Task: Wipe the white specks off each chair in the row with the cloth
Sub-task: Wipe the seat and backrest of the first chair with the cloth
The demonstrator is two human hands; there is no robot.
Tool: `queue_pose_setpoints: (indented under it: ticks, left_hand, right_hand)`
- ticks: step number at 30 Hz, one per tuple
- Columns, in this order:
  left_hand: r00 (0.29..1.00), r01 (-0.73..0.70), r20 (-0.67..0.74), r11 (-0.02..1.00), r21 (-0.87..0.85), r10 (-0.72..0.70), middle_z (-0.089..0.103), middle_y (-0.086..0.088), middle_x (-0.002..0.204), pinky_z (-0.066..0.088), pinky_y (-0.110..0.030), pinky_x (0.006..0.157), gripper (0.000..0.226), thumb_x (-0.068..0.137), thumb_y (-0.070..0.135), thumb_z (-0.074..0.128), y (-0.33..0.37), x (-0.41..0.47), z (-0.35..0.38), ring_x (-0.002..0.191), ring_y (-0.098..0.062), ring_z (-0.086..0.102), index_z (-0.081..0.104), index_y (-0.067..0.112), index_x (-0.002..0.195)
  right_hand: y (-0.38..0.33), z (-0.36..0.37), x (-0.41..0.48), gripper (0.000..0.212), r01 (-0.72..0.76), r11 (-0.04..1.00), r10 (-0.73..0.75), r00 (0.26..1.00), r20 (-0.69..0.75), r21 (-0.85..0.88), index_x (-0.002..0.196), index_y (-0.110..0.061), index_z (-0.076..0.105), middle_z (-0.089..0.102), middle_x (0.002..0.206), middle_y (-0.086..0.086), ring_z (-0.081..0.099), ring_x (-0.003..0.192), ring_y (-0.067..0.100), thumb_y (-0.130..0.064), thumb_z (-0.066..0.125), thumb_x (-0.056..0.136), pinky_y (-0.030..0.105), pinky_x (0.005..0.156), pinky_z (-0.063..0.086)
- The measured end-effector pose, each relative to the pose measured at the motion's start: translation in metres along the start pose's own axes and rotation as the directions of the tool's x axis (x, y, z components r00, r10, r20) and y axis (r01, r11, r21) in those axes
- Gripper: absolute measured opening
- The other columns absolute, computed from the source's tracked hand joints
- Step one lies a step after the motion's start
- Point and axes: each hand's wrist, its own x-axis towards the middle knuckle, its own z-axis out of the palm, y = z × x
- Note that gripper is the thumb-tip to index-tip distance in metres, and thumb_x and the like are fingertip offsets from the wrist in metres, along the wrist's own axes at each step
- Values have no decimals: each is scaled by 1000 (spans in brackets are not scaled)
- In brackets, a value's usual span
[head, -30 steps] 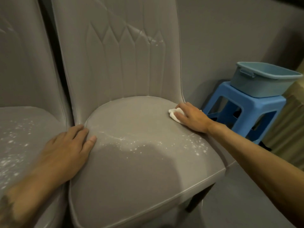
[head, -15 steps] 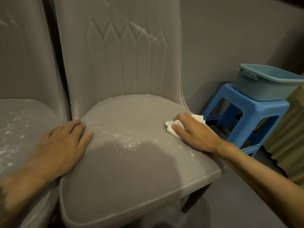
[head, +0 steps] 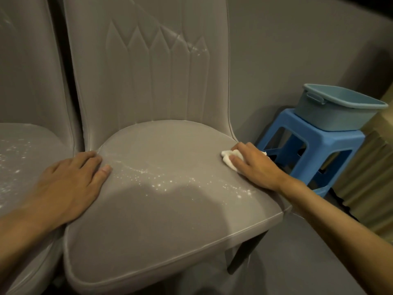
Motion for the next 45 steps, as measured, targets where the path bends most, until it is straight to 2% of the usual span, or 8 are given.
queue_pose_setpoints:
  ticks: [8, 13, 19, 24, 28, 34, 39, 45]
  left_hand:
    - [999, -9, 42, 1000, 16, 8, 50, -8, 152, 42, -55, 114, 99, 92, 74, -7, -13, 6, 8, 135, -33, 54, 52, 16, 146]
    - [998, -49, 32, 998, 26, 48, 53, -10, 149, 43, -57, 112, 104, 92, 77, -11, -19, 11, 15, 136, -33, 52, 53, 14, 144]
    - [993, -88, 90, 994, 69, 82, 52, -12, 149, 45, -59, 108, 107, 91, 76, -16, -22, 11, 12, 137, -36, 50, 54, 14, 143]
    - [1000, -19, -2, 1000, 6, 19, 51, -9, 150, 44, -55, 108, 92, 91, 72, 2, -3, 5, 3, 127, -39, 58, 56, 15, 140]
    - [1000, -4, -2, 1000, -3, 4, 49, -9, 151, 44, -55, 108, 96, 87, 73, 1, 1, 2, -3, 126, -40, 58, 55, 16, 142]
    - [1000, -23, -6, 1000, 14, 23, 51, -10, 149, 45, -55, 108, 91, 91, 72, 3, -2, 4, 2, 126, -39, 59, 56, 16, 139]
    - [999, -29, 29, 999, 45, 27, 51, -7, 148, 47, -55, 106, 98, 89, 75, -8, -10, 9, 4, 128, -36, 57, 55, 19, 139]
    - [999, -33, -14, 999, 19, 33, 51, -7, 148, 46, -55, 104, 90, 92, 72, 0, -8, 7, 5, 124, -39, 59, 57, 19, 136]
  right_hand:
    - [-21, 14, -45, 28, 102, 992, -103, 995, 3, 70, 116, -42, 46, 52, 117, -15, 53, 101, 4, -61, 36, 98, 26, 87, 46]
    - [-2, 3, -38, 23, -109, 994, 111, 985, -132, 17, 114, -36, 47, 49, 111, -8, 50, 89, 2, -53, 39, 101, 26, 79, 45]
    - [-44, 23, -75, 22, 61, 997, -57, 994, -89, 39, 118, -39, 44, 45, 113, -20, 48, 97, -3, -52, 37, 102, 16, 81, 41]
    - [-33, 19, -66, 19, -128, 991, 132, 968, -214, 30, 114, -33, 46, 49, 113, -9, 48, 88, 2, -47, 38, 103, 30, 82, 47]
    - [-70, 37, -80, 17, 42, 998, -34, 983, -181, 41, 113, -37, 44, 44, 110, -16, 48, 93, 0, -48, 36, 103, 18, 78, 43]
    - [-48, 26, -75, 16, -136, 990, 140, 956, -259, 32, 111, -34, 45, 49, 111, -8, 49, 89, 5, -47, 38, 103, 30, 80, 46]
    - [-97, 52, -100, 10, 90, 993, -70, 970, -232, 77, 109, -42, 40, 40, 109, -22, 44, 99, -3, -48, 36, 103, 14, 78, 38]
    - [-75, 41, -91, 12, -10, 997, 31, 953, -302, 71, 110, -37, 44, 44, 104, -16, 47, 92, -1, -45, 37, 104, 24, 77, 41]
